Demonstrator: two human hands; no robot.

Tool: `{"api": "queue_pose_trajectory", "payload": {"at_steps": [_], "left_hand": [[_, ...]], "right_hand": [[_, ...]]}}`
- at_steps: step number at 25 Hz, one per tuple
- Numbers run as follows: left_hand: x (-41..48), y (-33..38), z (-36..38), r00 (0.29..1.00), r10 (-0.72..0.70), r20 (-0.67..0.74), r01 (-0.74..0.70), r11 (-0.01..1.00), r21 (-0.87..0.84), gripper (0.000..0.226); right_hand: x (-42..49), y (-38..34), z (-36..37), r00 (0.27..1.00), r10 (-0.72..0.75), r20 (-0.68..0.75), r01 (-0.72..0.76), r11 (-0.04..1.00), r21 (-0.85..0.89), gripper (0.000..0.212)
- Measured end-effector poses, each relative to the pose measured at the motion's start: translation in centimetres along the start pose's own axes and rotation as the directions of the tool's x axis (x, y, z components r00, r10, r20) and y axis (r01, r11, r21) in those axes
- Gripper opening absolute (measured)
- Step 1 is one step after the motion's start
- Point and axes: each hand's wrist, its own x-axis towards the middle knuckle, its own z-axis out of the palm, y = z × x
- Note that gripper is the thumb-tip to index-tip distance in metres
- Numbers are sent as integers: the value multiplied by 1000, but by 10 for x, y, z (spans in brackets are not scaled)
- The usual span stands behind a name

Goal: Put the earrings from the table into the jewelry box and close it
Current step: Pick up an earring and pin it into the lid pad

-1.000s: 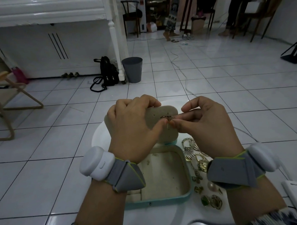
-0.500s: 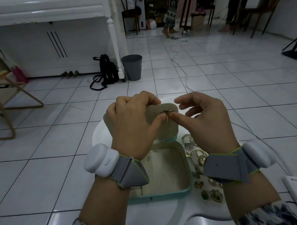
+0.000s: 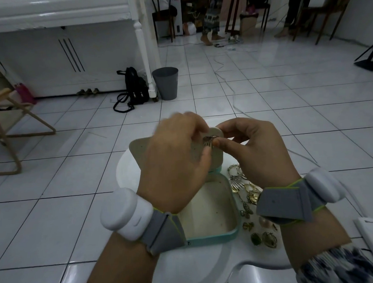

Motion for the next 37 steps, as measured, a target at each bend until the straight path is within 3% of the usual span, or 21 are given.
{"api": "queue_pose_trajectory", "payload": {"at_steps": [2,4,6,8,11,17,21,24,27,30,37], "left_hand": [[-4,3,-5,949,42,313,-37,999,-23,8],[-8,-2,-4,846,-112,522,15,982,186,10],[-12,-11,-2,796,-313,519,82,903,421,14],[-14,-15,-2,764,-411,497,88,830,551,15],[-16,-14,3,734,-441,517,63,801,595,15],[-18,-7,9,756,-438,487,26,763,645,12],[-13,4,1,768,-374,519,122,882,455,9],[0,9,-25,837,-208,506,192,978,84,3],[14,10,-52,924,-112,367,222,936,-273,3],[19,4,-58,945,-146,293,229,934,-274,7],[22,-4,-32,795,-162,584,321,930,-179,4]], "right_hand": [[-1,0,-1,1000,8,-5,-8,1000,18,19],[-1,-1,-1,1000,16,0,-16,1000,18,21],[-2,-1,-2,1000,20,9,-20,1000,16,21],[-1,-1,-2,1000,25,16,-25,999,21,20],[-1,0,-2,999,27,19,-27,999,18,18],[-2,2,-3,999,31,29,-32,999,17,13],[-3,1,-5,999,22,46,-22,1000,2,12],[-5,1,-7,998,-8,69,9,1000,-15,15],[-9,0,-12,992,-47,117,51,998,-27,10],[-17,3,-19,977,-81,198,86,996,-18,7],[-29,14,-23,956,-177,235,208,971,-115,4]]}}
